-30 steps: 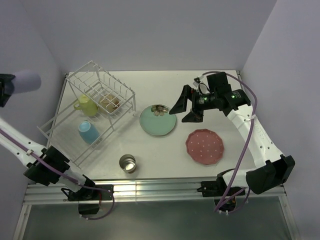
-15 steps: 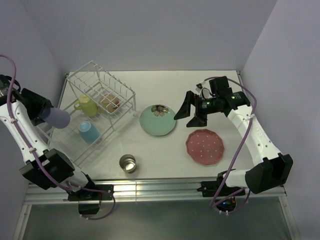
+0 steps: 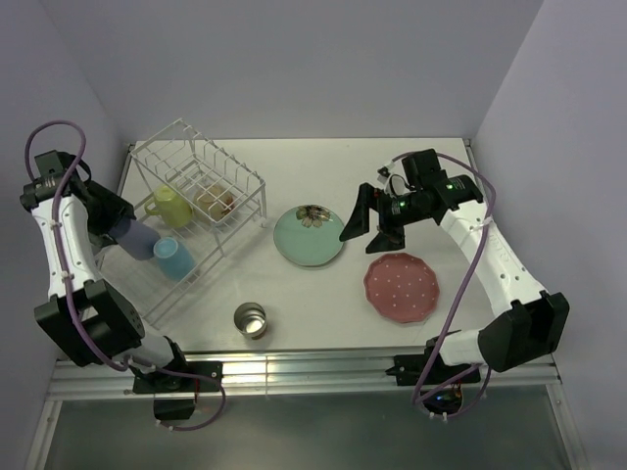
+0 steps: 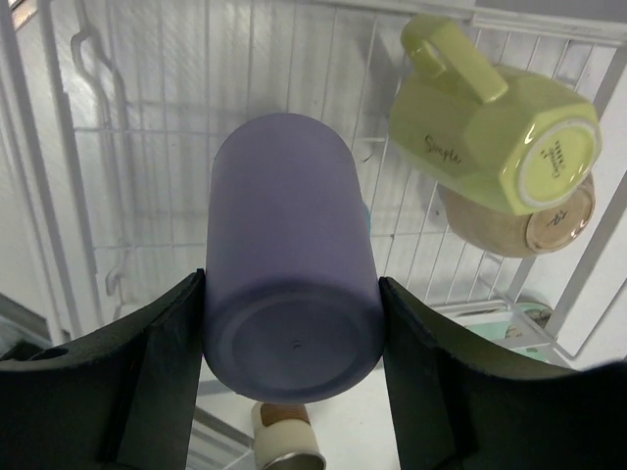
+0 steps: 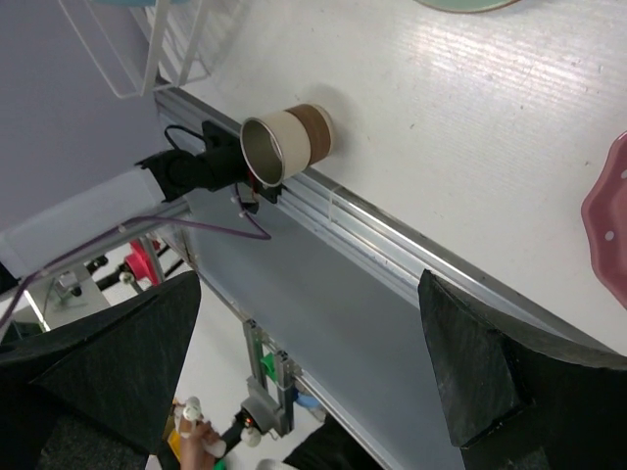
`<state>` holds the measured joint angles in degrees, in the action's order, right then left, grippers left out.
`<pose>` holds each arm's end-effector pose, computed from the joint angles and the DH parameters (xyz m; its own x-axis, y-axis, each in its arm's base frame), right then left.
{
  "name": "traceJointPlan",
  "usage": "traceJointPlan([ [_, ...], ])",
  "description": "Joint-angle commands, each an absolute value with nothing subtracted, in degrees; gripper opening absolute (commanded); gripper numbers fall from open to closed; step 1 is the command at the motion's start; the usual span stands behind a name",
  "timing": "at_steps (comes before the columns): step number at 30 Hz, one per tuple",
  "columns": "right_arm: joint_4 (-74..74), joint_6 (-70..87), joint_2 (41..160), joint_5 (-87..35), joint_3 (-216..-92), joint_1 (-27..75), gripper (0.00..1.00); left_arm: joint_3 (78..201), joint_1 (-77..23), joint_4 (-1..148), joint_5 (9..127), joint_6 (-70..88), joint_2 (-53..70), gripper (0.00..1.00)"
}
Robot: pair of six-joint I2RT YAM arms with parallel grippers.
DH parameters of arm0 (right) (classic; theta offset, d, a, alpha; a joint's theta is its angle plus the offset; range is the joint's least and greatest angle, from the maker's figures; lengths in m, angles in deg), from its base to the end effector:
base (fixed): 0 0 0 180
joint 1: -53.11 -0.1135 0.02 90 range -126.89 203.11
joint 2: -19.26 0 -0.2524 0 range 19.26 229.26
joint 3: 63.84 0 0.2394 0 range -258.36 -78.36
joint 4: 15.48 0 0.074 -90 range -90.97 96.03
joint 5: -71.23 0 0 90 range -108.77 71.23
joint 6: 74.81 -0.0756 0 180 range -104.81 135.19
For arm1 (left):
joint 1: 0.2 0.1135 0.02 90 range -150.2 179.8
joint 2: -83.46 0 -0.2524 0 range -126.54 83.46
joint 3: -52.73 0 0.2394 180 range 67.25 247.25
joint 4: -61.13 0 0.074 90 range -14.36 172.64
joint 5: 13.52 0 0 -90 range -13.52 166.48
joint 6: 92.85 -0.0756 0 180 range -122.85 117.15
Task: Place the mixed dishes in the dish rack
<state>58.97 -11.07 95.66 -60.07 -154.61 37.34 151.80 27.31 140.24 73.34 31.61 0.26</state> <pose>0.2345 0.1181 0.3049 -0.9785 0.0691 -0.1942 -0.0982 0.6724 0.7337 0.2571 0.1292 0.2961 -0.4044 -0.8476 -0.3436 -0.8103 0.5062 -0.2951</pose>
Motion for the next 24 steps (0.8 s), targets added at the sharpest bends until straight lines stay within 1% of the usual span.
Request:
traceJointPlan([
  [1,61.42,-8.72,96.68,-58.50,-158.86,35.27,1.00,152.59,26.17,132.95,75.51,33.10,-1.61,0.00],
  [7,63.71,-8.54,97.56,-55.77,-161.06,33.34,1.00,155.84,24.68,132.86,76.13,33.01,-7.67,0.00],
  [8,64.15,-8.54,97.92,-55.07,-162.37,31.94,1.00,155.93,24.50,132.86,76.13,33.01,-8.21,0.02],
  [10,66.26,-8.19,99.32,-50.95,-165.45,29.57,1.00,155.49,24.06,132.86,76.13,33.53,-9.27,0.17],
  [11,66.88,-8.02,99.85,-49.20,-166.41,26.59,1.00,155.32,23.97,132.68,76.13,33.80,-9.44,0.24],
  [12,67.49,-7.84,100.98,-46.22,-167.38,25.00,1.00,155.05,23.80,132.68,76.13,34.41,-9.88,0.36],
  [14,68.46,-7.84,102.22,-44.44,-168.97,20.53,1.00,155.31,23.45,132.68,76.13,34.59,-10.50,0.45],
  [15,68.12,-7.75,103.10,-43.82,-169.06,19.19,1.00,155.92,23.27,132.59,76.13,34.68,-10.94,0.52],
  [17,67.76,-7.75,104.24,-43.03,-169.32,16.12,1.00,156.80,22.83,132.59,76.13,34.59,-11.64,0.61],
  [19,67.94,-7.40,106.17,-41.98,-170.11,14.36,1.00,158.39,22.65,132.94,76.22,34.94,-12.61,0.80],
  [20,67.76,-7.31,106.79,-41.97,-170.38,13.48,1.00,159.09,22.65,133.29,76.13,35.12,-12.87,0.98],
  [24,67.76,-6.70,110.91,-41.18,-172.48,9.09,1.00,162.25,22.65,137.15,76.13,35.99,-14.02,0.99],
])
